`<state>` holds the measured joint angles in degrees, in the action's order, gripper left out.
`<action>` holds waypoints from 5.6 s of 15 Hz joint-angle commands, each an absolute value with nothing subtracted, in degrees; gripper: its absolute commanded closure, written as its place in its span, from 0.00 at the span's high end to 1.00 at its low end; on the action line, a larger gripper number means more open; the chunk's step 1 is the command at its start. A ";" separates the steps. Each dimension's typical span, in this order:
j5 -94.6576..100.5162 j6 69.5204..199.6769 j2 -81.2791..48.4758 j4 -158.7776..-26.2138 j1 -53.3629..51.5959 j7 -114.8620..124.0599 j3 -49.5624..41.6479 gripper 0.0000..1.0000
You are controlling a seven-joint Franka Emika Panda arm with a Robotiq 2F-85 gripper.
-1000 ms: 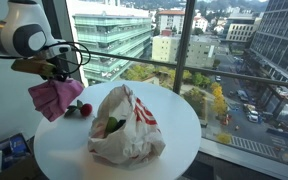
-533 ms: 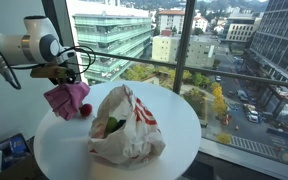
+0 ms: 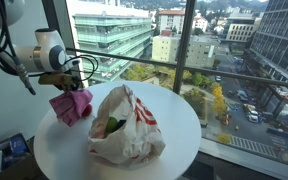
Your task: Take the items out of the white plastic bag.
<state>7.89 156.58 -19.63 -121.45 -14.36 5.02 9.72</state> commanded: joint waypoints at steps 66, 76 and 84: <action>-16.46 139.54 0.28 -134.38 -1.38 3.93 -1.17 0.05; -22.12 113.67 3.19 -129.35 -0.67 -4.24 -0.73 0.04; -24.30 120.11 14.03 -129.27 -6.20 -10.78 3.70 0.06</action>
